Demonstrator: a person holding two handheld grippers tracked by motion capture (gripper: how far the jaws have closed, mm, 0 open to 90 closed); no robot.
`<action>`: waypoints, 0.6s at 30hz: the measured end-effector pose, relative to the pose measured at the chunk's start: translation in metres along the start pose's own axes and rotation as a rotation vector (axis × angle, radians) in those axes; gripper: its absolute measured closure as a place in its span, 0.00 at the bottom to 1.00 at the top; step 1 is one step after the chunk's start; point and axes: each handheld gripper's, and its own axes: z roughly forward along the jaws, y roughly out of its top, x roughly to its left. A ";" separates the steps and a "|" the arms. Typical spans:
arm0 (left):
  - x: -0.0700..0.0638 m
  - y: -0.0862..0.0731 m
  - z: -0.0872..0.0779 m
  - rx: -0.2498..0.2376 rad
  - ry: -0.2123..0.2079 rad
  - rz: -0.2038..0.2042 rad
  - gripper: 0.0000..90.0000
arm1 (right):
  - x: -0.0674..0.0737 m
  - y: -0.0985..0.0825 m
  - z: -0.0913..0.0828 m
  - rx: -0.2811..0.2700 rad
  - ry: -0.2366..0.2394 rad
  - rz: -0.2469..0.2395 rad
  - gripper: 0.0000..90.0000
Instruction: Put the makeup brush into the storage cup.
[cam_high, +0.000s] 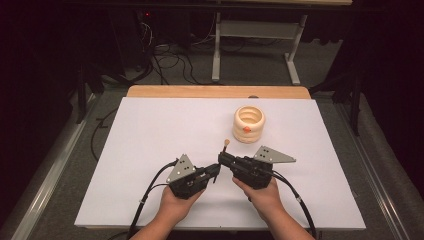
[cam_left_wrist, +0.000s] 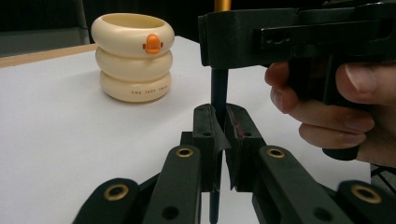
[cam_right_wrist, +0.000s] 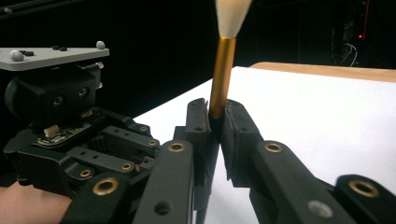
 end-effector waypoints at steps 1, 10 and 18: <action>0.000 0.000 0.000 0.000 0.000 0.001 0.93 | 0.000 0.000 0.000 0.000 0.000 -0.007 0.94; 0.000 0.000 0.000 0.001 -0.001 0.004 0.93 | 0.001 0.000 0.000 0.003 0.000 -0.023 0.95; 0.000 0.000 0.000 0.005 -0.002 0.004 0.93 | 0.002 0.000 0.000 0.004 0.000 -0.027 0.95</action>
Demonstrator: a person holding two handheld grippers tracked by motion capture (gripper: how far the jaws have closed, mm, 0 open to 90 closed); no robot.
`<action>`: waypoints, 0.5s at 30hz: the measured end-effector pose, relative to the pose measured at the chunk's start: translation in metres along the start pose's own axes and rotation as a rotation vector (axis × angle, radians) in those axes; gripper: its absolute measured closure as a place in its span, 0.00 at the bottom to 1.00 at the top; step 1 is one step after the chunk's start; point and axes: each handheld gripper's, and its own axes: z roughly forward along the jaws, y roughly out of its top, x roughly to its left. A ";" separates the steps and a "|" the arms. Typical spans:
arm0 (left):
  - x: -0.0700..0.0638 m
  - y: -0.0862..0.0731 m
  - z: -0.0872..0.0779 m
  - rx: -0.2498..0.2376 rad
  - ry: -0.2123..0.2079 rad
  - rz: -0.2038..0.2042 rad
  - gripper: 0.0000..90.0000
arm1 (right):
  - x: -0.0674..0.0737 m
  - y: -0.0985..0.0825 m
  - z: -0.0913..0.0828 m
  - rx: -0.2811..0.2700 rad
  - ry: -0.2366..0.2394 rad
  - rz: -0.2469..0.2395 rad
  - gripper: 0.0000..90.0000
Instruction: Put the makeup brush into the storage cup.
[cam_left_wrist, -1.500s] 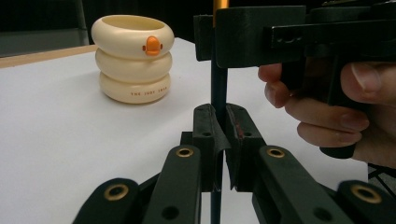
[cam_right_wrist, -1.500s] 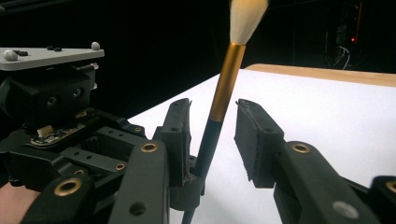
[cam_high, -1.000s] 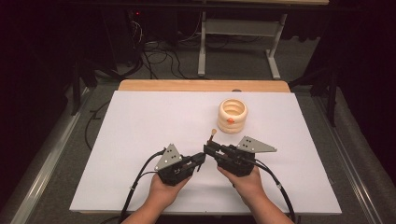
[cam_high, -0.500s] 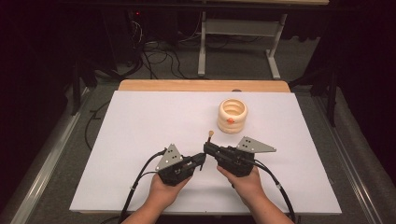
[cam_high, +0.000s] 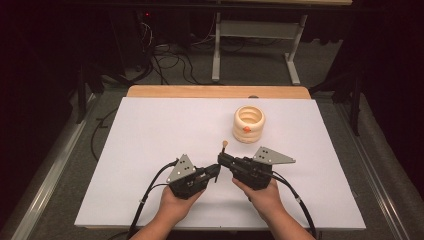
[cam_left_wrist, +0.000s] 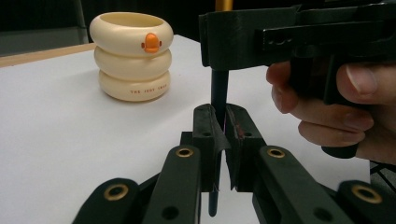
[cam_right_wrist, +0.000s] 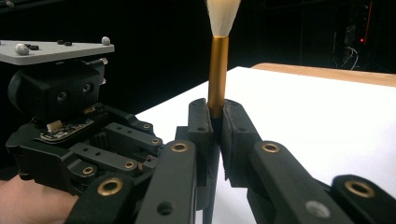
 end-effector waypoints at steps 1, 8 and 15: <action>0.000 0.000 0.000 0.000 0.000 0.001 0.93 | 0.000 0.000 0.000 0.000 0.000 0.001 0.95; -0.001 0.001 0.002 0.013 0.006 0.000 0.88 | 0.000 0.000 0.000 0.002 -0.001 0.001 0.95; -0.001 0.004 0.002 0.027 0.024 0.006 0.75 | -0.003 0.002 -0.002 -0.008 0.000 0.000 0.95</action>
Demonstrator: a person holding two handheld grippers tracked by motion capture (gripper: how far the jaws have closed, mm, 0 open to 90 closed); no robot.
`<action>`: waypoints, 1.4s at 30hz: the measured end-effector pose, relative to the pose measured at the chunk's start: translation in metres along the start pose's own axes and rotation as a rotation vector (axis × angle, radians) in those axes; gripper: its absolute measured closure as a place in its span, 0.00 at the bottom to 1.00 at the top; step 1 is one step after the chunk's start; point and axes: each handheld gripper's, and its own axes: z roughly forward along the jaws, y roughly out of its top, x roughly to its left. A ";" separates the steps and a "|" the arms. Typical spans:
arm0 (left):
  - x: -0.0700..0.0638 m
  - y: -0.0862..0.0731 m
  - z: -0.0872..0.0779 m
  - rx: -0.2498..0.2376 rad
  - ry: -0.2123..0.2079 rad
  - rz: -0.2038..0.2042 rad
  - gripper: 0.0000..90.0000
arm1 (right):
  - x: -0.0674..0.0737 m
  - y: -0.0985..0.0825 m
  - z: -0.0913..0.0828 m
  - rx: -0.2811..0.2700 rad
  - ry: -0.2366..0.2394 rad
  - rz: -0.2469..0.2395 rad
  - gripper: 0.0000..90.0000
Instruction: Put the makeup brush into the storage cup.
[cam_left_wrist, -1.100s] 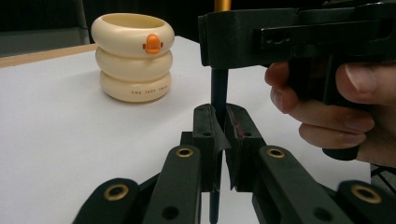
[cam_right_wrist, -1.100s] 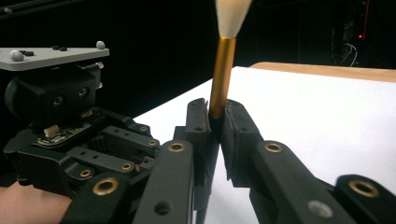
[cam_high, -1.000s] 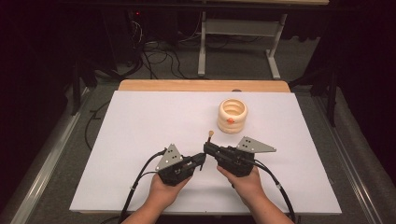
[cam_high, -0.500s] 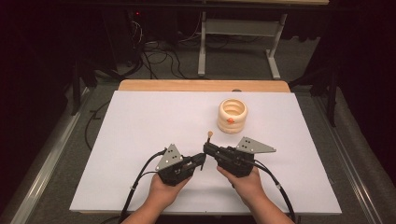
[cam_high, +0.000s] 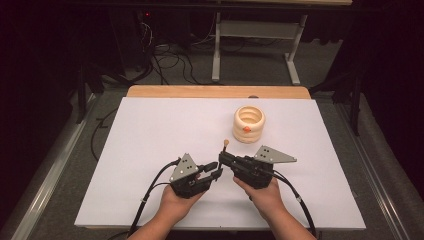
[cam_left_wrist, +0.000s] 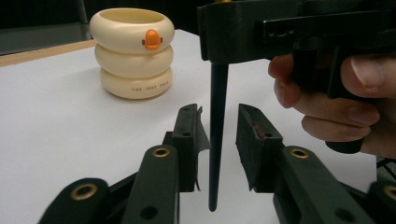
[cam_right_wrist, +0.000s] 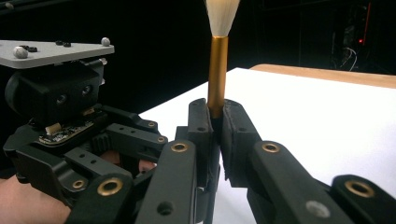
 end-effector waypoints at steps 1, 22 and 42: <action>0.001 0.000 0.000 0.001 0.005 -0.001 0.72 | 0.000 0.000 -0.001 -0.001 -0.003 0.000 0.95; 0.021 -0.007 -0.019 0.012 0.090 0.011 0.33 | -0.003 0.004 -0.007 -0.023 -0.017 -0.011 0.95; 0.041 -0.015 -0.042 -0.001 0.165 -0.031 0.17 | -0.007 0.005 -0.015 -0.037 -0.041 -0.032 0.95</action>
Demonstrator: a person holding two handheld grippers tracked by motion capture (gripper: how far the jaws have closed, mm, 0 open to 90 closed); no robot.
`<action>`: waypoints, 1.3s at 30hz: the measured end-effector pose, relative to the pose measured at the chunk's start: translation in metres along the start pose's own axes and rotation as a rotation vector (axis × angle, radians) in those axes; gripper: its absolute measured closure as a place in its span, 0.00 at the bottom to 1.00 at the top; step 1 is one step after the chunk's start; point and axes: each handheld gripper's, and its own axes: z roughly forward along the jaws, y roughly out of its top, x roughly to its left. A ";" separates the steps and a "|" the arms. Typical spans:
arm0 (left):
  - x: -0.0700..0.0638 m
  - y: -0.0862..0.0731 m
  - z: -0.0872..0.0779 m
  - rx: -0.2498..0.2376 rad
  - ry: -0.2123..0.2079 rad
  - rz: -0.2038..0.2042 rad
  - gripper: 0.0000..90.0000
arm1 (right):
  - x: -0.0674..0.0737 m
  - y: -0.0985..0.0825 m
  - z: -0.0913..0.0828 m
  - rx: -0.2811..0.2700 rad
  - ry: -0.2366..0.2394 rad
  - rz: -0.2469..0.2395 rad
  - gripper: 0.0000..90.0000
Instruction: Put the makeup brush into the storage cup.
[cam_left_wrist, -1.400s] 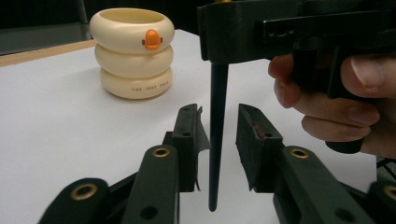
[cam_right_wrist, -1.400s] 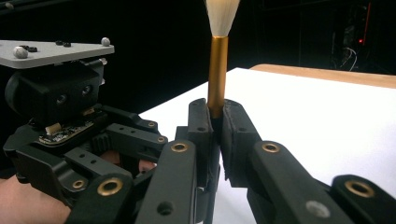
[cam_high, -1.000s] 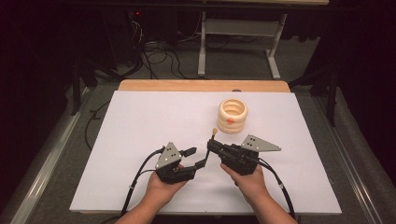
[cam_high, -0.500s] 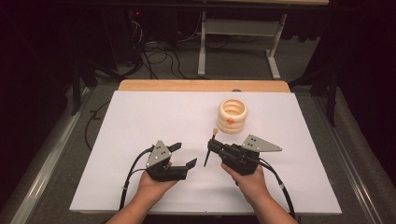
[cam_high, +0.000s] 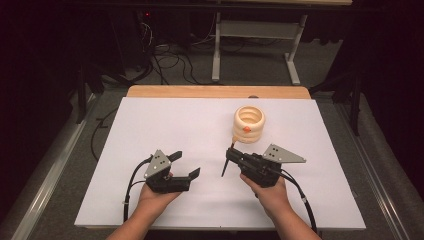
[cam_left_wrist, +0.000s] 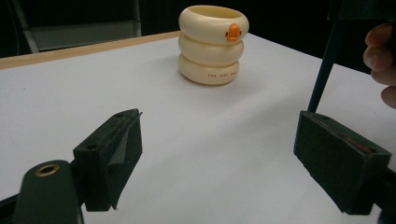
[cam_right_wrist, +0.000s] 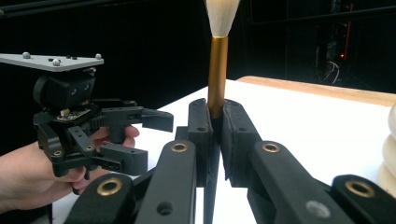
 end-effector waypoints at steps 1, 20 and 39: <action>0.000 -0.001 -0.001 0.002 0.009 0.009 0.17 | 0.000 0.000 -0.001 0.001 -0.003 -0.004 0.95; 0.004 -0.009 -0.008 -0.014 0.064 0.018 0.10 | -0.020 0.005 -0.023 -0.033 -0.082 -0.010 0.95; 0.009 -0.009 -0.011 -0.029 0.072 0.006 0.03 | -0.040 0.008 -0.044 -0.059 -0.187 -0.044 0.95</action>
